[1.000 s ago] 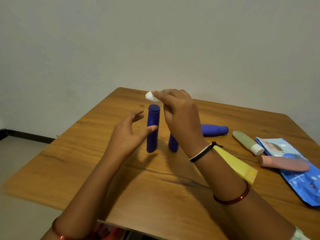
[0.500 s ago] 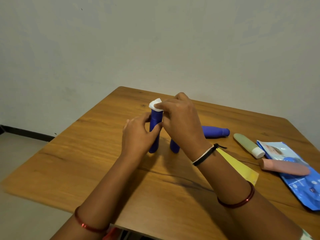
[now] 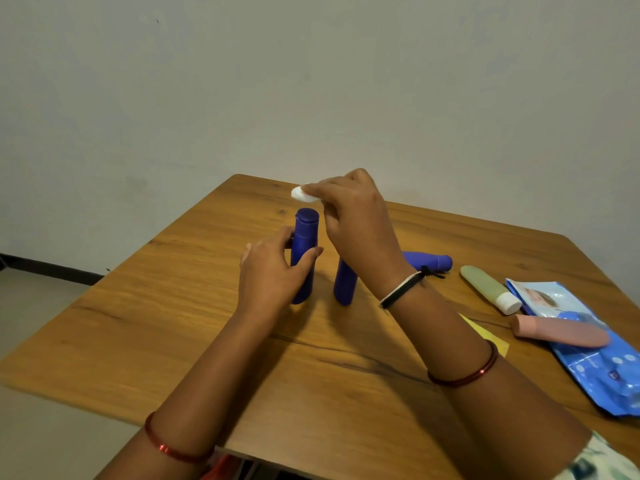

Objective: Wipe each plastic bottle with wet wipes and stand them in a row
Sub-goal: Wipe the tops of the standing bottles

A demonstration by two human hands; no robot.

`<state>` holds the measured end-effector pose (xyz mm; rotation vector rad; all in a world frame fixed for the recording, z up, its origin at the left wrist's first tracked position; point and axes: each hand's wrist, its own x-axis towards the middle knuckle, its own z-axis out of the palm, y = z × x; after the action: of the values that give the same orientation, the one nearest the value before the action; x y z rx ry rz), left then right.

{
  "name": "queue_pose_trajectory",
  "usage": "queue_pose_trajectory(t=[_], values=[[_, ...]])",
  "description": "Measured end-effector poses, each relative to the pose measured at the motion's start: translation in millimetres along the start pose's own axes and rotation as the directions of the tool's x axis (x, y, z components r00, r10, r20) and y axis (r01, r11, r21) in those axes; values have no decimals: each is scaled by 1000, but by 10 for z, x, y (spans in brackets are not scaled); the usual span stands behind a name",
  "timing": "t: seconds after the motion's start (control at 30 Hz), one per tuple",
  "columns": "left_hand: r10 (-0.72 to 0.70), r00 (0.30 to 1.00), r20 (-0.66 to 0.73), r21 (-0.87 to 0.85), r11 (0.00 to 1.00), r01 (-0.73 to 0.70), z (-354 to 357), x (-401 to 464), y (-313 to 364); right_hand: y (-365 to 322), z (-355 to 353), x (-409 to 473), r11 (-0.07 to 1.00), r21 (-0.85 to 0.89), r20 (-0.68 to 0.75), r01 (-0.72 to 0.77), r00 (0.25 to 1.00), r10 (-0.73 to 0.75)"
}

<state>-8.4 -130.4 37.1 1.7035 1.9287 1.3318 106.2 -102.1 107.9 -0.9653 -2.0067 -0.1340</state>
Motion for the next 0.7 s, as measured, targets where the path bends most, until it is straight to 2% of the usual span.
queue_pose_trajectory(t=[0.07,0.17,0.27,0.43,0.57,0.7], values=[[3,1000,-8,-5,1000,-3,11,5,-16,0,16,10,1000,6,79,-3,997,3],[-2,1000,-24,6,1000,3,24,19,-44,-17,-20,-47,999,42,113,-5,994,0],[-8,999,-33,39,999,9,30,21,-41,-13,-112,-95,993,65,141,-100,986,90],[-45,999,9,53,998,45,16,6,-34,-34,-232,-150,966,203,68,-158,987,147],[-125,989,81,34,992,122,-95,-53,-34,-80,-288,-212,911,334,80,-242,970,228],[-129,989,70,44,991,126,-354,-161,-207,-227,-244,-341,869,427,83,-250,968,238]])
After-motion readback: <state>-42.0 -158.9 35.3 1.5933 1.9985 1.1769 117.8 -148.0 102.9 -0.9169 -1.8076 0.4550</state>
